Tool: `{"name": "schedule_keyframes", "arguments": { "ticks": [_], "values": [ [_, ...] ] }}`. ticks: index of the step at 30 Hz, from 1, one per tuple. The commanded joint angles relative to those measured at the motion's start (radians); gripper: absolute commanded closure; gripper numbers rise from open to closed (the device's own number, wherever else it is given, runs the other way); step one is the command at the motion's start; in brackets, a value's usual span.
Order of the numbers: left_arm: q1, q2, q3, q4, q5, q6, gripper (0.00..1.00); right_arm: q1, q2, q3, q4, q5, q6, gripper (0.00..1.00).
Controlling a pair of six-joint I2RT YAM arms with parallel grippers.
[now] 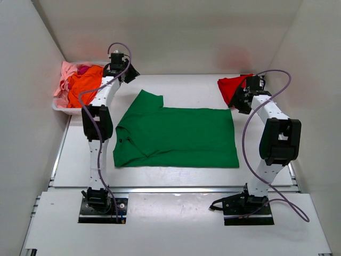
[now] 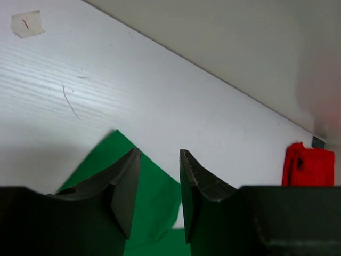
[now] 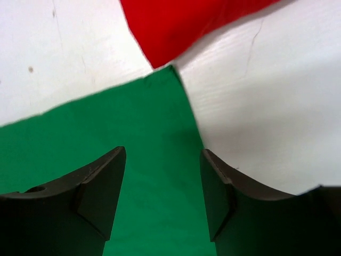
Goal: Fold and stack the t-shirts
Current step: Grap the side of the flattened tshirt furthest away from the robot with both arms
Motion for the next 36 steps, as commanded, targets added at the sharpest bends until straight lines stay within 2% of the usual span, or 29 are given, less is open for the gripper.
{"name": "schedule_keyframes", "arguments": {
  "ticks": [1,3,5,10,14,21,24,27,30,31,33,34,35,36],
  "values": [
    [0.008,0.125,0.190,-0.107,-0.046,0.025,0.53,0.005,0.038,0.073,-0.005,0.080,0.033,0.44],
    [0.013,0.231,0.349,-0.159,-0.043,0.028,0.53,0.010,0.055,0.105,-0.019,0.106,0.032,0.45],
    [0.005,0.277,0.405,-0.185,-0.049,0.042,0.52,0.014,0.068,0.121,-0.027,0.112,0.038,0.44],
    [-0.006,0.258,0.270,-0.112,-0.068,0.100,0.50,0.027,0.088,0.153,-0.039,0.131,0.049,0.44],
    [-0.021,0.304,0.318,-0.177,-0.037,0.126,0.50,0.033,0.103,0.168,-0.051,0.132,0.047,0.45],
    [-0.044,0.328,0.310,-0.188,-0.005,0.149,0.48,0.037,0.125,0.197,-0.070,0.132,0.039,0.44],
    [-0.076,0.331,0.342,-0.236,-0.080,0.205,0.45,0.037,0.144,0.207,-0.073,0.135,0.049,0.32],
    [-0.069,0.337,0.349,-0.234,-0.099,0.194,0.44,0.037,0.140,0.203,-0.064,0.128,0.049,0.27],
    [-0.059,0.338,0.332,-0.224,-0.066,0.167,0.52,0.041,0.143,0.202,-0.062,0.120,0.059,0.26],
    [-0.062,0.330,0.332,-0.219,-0.066,0.165,0.62,0.041,0.146,0.203,-0.062,0.125,0.050,0.26],
    [-0.062,0.341,0.336,-0.225,-0.074,0.169,0.71,0.045,0.149,0.205,-0.064,0.120,0.058,0.26],
    [-0.067,0.339,0.338,-0.224,-0.070,0.176,0.80,0.041,0.152,0.208,-0.065,0.118,0.055,0.26],
    [-0.069,0.341,0.341,-0.227,-0.068,0.180,0.96,0.041,0.157,0.207,-0.062,0.118,0.053,0.26],
    [-0.067,0.339,0.345,-0.230,-0.083,0.183,1.00,0.041,0.152,0.202,-0.061,0.118,0.052,0.26]
  ]
}}
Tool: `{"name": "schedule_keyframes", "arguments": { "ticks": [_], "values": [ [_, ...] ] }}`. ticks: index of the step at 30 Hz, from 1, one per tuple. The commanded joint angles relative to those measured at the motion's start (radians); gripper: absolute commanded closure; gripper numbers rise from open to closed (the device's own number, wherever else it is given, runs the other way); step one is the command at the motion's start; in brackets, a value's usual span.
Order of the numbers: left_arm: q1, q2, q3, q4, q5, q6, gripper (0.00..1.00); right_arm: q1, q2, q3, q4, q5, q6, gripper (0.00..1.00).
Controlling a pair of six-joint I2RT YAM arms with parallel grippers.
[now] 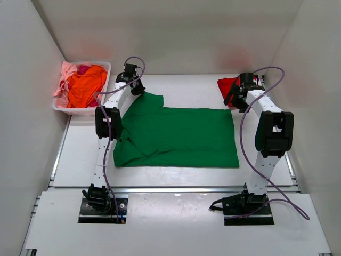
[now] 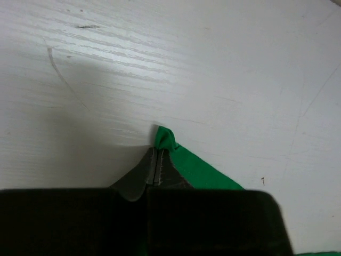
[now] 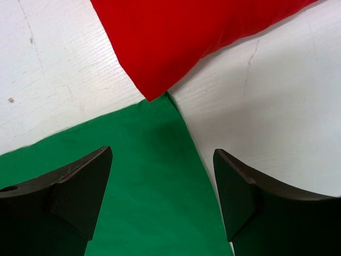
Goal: Fold and stack the t-shirts
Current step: Grap the side of the flattened tshirt furthest away from the robot with both arms
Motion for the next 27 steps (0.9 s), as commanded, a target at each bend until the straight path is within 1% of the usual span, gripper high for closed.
{"name": "schedule_keyframes", "arguments": {
  "ticks": [1,5,9,12,14,16,18,22,27],
  "values": [
    [-0.010,-0.010,0.032,-0.020,-0.012,0.023,1.00,0.005,0.012,0.041,0.018,0.010,0.016,0.26],
    [-0.013,-0.027,0.053,0.000,0.028,0.053,1.00,0.005,0.018,0.039,0.029,-0.007,0.020,0.25],
    [-0.002,-0.073,0.069,0.044,0.071,0.019,1.00,0.004,0.050,0.064,0.032,-0.004,0.027,0.26],
    [0.005,-0.104,0.044,0.076,0.091,-0.007,1.00,0.000,0.101,0.134,0.011,0.020,0.036,0.37],
    [0.015,-0.109,0.035,0.089,0.113,-0.026,1.00,-0.001,0.145,0.174,-0.017,0.027,0.040,0.40],
    [0.018,-0.113,0.039,0.076,0.107,-0.021,1.00,0.000,0.167,0.194,-0.035,0.042,0.057,0.44],
    [0.016,-0.113,0.033,0.076,0.115,-0.016,1.00,0.007,0.193,0.232,-0.061,0.053,0.082,0.47],
    [0.012,-0.122,0.029,0.076,0.123,-0.018,1.00,0.007,0.217,0.234,-0.086,0.062,0.097,0.52],
    [0.018,-0.122,0.032,0.086,0.129,-0.033,1.00,0.013,0.231,0.228,-0.098,0.080,0.106,0.52]
  ]
}}
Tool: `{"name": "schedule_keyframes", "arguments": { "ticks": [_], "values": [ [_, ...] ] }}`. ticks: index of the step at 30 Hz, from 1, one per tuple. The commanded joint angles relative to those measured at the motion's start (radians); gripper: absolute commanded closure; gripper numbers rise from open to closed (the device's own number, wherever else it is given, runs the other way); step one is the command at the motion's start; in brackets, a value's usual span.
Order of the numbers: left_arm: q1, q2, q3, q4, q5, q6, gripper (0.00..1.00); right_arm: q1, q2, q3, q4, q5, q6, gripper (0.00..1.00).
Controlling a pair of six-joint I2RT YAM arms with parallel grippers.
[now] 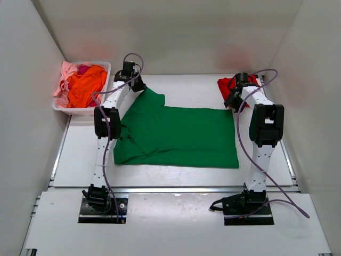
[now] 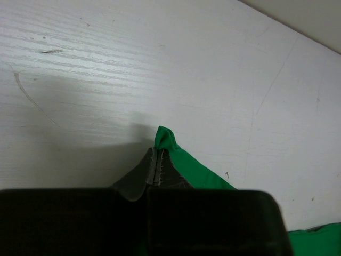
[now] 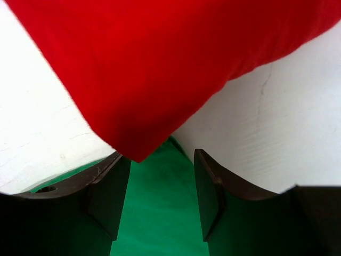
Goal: Fold and stack the t-shirts
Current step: Grap the side of the flattened tshirt furthest away from the robot with both arms
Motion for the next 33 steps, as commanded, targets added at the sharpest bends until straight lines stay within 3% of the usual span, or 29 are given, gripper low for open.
{"name": "schedule_keyframes", "arguments": {
  "ticks": [1,4,7,10,14,17,24,33],
  "values": [
    [0.006,-0.120,0.007,0.026,0.020,-0.010,1.00,0.009,0.003,0.027,-0.016,0.034,0.020,0.52],
    [0.014,-0.127,0.013,0.031,0.015,-0.010,1.00,0.007,0.017,0.017,-0.015,0.043,0.020,0.52],
    [0.014,-0.121,0.008,0.017,0.026,-0.010,1.00,0.010,0.029,0.026,-0.012,0.041,0.023,0.66],
    [0.019,-0.127,0.008,0.025,0.020,-0.005,1.00,0.009,0.052,0.047,-0.025,0.038,0.017,0.68],
    [0.019,-0.137,0.010,0.016,0.009,-0.005,1.00,0.030,0.066,0.083,-0.053,0.051,-0.005,0.93],
    [0.026,-0.143,0.004,0.008,0.012,-0.005,1.00,0.030,0.049,0.083,-0.030,0.051,-0.032,1.00],
    [0.035,-0.242,-0.055,-0.038,0.047,0.012,1.00,0.027,-0.004,0.049,0.016,0.005,-0.097,1.00],
    [0.031,-0.472,-0.398,-0.093,0.064,0.032,1.00,-0.019,-0.152,-0.201,0.231,-0.097,-0.152,1.00]
  ]
}}
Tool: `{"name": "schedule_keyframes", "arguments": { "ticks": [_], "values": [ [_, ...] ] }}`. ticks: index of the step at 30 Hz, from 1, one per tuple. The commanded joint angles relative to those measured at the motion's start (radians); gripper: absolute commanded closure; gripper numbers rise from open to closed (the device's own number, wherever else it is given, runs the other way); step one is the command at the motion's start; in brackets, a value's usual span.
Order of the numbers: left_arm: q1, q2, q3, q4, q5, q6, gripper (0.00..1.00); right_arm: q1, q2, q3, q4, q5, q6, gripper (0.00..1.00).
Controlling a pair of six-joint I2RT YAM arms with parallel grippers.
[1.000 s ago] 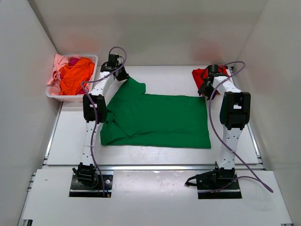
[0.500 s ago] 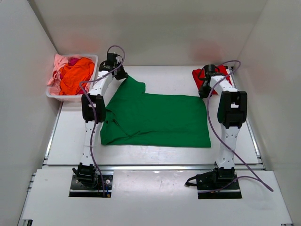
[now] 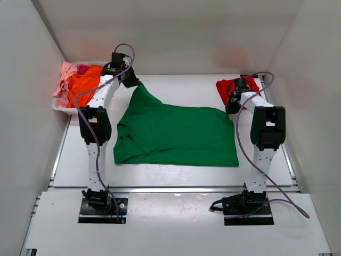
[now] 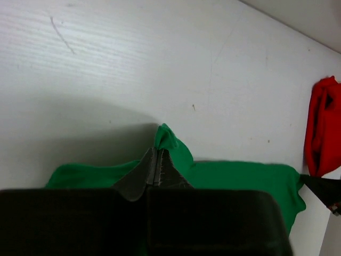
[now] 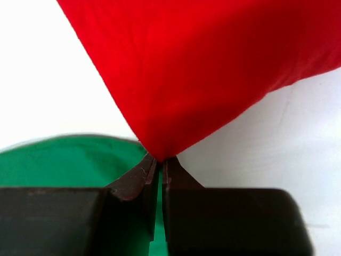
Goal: Fold and stack the t-shirts
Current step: Grap the side of the flattened tshirt furthest away from the robot with both arms
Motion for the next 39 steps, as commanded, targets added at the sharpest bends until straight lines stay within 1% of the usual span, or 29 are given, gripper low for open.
{"name": "schedule_keyframes", "arguments": {
  "ticks": [1,4,5,6,7,11,13,16,22,23,26,29,30,31,33,36,38,39],
  "values": [
    [0.004,-0.140,-0.126,-0.025,0.014,0.016,1.00,-0.032,-0.083,-0.032,0.092,-0.034,-0.034,1.00],
    [-0.007,-0.229,-0.295,-0.005,0.014,-0.004,1.00,-0.038,-0.115,-0.074,0.115,-0.072,-0.068,1.00],
    [-0.014,-0.243,-0.313,-0.006,0.013,-0.003,1.00,-0.044,-0.128,-0.085,0.123,-0.080,-0.066,1.00],
    [-0.013,-0.265,-0.364,-0.007,0.008,0.002,1.00,-0.050,-0.144,-0.112,0.140,-0.088,-0.081,1.00],
    [-0.016,-0.283,-0.389,0.006,0.011,0.002,1.00,-0.047,-0.157,-0.135,0.152,-0.095,-0.081,1.00],
    [-0.010,-0.380,-0.600,0.084,0.037,-0.015,1.00,-0.052,-0.207,-0.192,0.193,-0.117,-0.110,1.00],
    [-0.014,-0.414,-0.665,0.096,0.049,-0.021,1.00,-0.050,-0.218,-0.221,0.213,-0.128,-0.123,1.00],
    [-0.017,-0.461,-0.723,0.113,0.045,-0.021,1.00,-0.049,-0.249,-0.266,0.265,-0.154,-0.121,1.00],
    [-0.016,-0.509,-0.784,0.132,0.056,-0.021,1.00,-0.059,-0.238,-0.264,0.290,-0.201,-0.117,0.91],
    [-0.016,-0.515,-0.792,0.133,0.053,-0.024,1.00,-0.058,-0.240,-0.267,0.293,-0.195,-0.103,0.86],
    [-0.004,-0.520,-0.807,0.139,0.060,-0.029,1.00,-0.047,-0.241,-0.269,0.287,-0.203,-0.097,0.80],
    [-0.007,-0.524,-0.801,0.139,0.059,-0.029,1.00,-0.039,-0.240,-0.287,0.290,-0.186,-0.091,0.82],
    [-0.007,-0.527,-0.801,0.142,0.068,-0.024,1.00,-0.041,-0.238,-0.281,0.283,-0.192,-0.092,0.84],
    [-0.004,-0.527,-0.804,0.142,0.057,-0.024,1.00,-0.042,-0.243,-0.281,0.286,-0.183,-0.095,0.92],
    [-0.002,-0.530,-0.805,0.139,0.063,-0.027,1.00,-0.036,-0.241,-0.283,0.281,-0.180,-0.092,0.99],
    [0.012,-0.529,-0.812,0.141,0.068,-0.026,1.00,-0.042,-0.252,-0.301,0.280,-0.169,-0.094,0.99],
    [0.006,-0.529,-0.811,0.144,0.068,-0.030,1.00,-0.042,-0.263,-0.304,0.286,-0.175,-0.092,0.92],
    [0.003,-0.526,-0.809,0.141,0.071,-0.029,1.00,-0.042,-0.275,-0.316,0.286,-0.174,-0.092,0.82]
  ]
}}
